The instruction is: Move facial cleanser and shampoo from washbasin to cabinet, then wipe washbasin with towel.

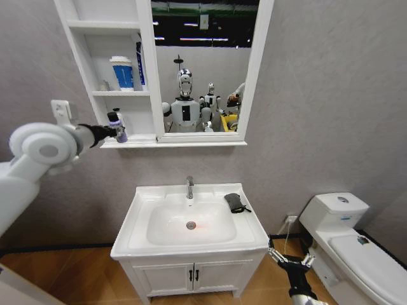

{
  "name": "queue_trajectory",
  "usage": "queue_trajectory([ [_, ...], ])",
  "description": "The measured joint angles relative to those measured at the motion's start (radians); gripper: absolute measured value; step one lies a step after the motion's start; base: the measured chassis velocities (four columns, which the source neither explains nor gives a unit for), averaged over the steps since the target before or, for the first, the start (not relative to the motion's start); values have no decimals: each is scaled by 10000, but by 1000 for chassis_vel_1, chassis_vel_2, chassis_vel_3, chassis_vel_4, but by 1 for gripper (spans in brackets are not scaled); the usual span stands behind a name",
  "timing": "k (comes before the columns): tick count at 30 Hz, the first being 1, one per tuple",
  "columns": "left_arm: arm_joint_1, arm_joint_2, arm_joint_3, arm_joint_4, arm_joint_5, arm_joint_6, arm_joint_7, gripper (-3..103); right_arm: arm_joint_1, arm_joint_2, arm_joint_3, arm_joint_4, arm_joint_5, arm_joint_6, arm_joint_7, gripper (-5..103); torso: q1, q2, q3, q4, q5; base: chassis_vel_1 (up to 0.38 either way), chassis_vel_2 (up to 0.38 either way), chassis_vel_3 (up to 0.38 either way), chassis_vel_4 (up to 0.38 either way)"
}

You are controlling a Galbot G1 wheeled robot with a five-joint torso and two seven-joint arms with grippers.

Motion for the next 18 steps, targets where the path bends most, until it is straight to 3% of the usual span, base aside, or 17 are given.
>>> queue_trajectory([
  [7,-689,-1081,1155,1602,767,-27,165,42,-26,53,281,5,187,33,15,100,1,0,1,1,-7,0,0,0,0],
  [18,-1192,-2425,2073,2892,1364,-58,156,42,-169,250,627,-481,401,445,-139,100,1,-1,1,0,-3,0,0,0,0],
])
